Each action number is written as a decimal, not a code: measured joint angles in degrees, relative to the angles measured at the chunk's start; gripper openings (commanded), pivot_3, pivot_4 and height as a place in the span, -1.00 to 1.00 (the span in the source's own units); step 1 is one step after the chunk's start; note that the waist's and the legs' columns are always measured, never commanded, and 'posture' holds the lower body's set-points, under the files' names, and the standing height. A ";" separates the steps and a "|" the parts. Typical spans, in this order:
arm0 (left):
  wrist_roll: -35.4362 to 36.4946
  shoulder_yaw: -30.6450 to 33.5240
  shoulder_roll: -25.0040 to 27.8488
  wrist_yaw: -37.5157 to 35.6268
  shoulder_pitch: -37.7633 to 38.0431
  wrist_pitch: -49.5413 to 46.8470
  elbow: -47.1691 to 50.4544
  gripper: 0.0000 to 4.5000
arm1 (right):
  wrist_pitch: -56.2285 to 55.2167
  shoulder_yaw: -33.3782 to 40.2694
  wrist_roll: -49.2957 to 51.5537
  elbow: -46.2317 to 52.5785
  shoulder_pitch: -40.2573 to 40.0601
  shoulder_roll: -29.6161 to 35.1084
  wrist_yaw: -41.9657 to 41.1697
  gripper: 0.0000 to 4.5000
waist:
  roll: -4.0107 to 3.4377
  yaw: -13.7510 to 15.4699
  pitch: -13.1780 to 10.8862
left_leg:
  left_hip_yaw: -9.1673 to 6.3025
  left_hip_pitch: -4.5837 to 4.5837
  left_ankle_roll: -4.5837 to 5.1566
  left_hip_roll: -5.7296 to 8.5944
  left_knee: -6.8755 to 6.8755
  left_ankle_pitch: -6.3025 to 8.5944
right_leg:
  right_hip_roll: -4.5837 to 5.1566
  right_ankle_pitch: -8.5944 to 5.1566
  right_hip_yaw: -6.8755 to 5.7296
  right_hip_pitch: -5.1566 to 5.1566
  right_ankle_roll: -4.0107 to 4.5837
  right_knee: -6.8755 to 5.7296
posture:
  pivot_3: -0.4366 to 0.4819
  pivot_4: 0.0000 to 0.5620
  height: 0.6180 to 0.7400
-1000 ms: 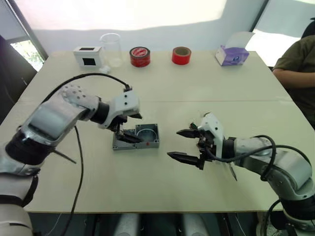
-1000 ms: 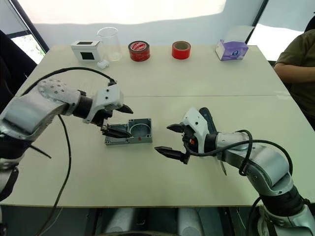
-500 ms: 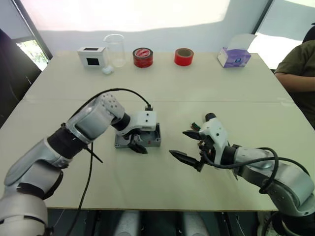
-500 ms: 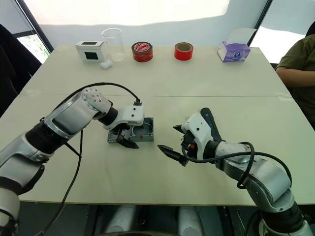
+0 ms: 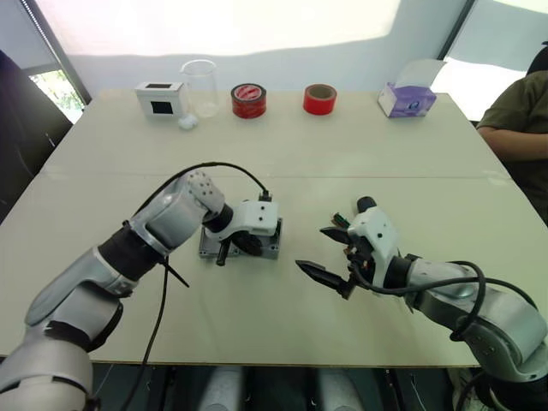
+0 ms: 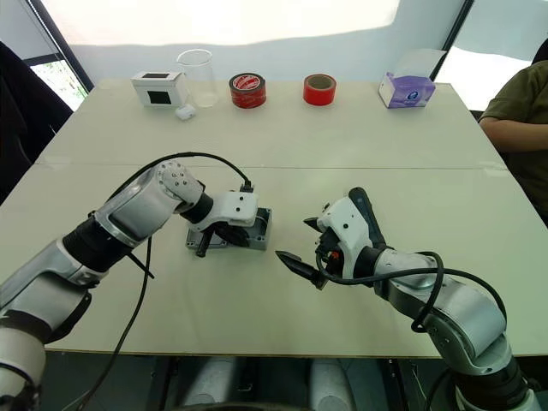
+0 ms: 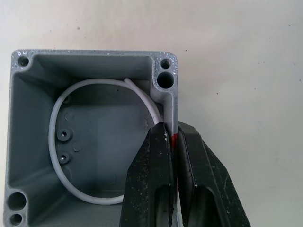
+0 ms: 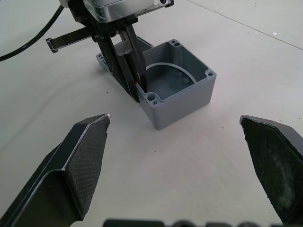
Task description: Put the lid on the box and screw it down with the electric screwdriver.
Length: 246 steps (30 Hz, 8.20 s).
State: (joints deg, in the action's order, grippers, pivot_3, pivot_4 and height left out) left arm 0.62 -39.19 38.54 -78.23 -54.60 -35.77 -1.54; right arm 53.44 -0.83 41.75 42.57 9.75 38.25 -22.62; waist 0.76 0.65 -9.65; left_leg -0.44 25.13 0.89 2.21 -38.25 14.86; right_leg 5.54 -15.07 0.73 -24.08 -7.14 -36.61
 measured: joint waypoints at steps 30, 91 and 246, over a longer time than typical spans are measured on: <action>7.50 -6.69 -10.58 -14.07 -21.53 43.75 -40.47 0.56 | 5.56 13.28 10.70 6.97 -11.87 5.30 3.33 1.00 | 0.05 0.01 -0.03 | -0.02 0.22 0.46 0.03 -0.86 0.26 | 0.01 -0.05 0.03 -0.03 -0.06 -0.51 | -0.05 -0.47 1.00; 4.76 -15.91 -13.51 -14.09 -17.00 62.39 -42.61 -0.98 | 4.44 13.87 22.74 9.60 -13.84 10.62 5.95 1.00 | 0.06 0.04 -0.02 | -0.04 0.21 0.47 0.07 -0.93 0.27 | 0.05 -0.05 0.05 -0.01 -0.07 -0.55 | -0.05 -0.47 1.00; 35.99 41.70 -9.75 40.99 10.78 -15.72 5.34 -0.98 | -60.78 -21.74 -68.98 -17.62 5.22 7.76 2.79 -0.93 | 0.12 -1.24 0.12 | 0.01 0.16 -0.36 0.32 -0.55 -0.18 | 0.22 -0.12 0.19 -0.30 -0.20 -0.70 | -0.05 -0.47 1.00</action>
State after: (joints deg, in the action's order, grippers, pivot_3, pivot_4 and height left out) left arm 36.61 2.51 28.80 -37.23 -43.82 -51.50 3.79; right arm -7.34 -22.57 -27.23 24.94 14.97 46.00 -19.84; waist 0.88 -0.59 -9.53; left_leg -0.43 25.29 0.53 2.53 -38.80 14.68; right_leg 5.75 -15.19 0.92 -24.38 -7.34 -37.31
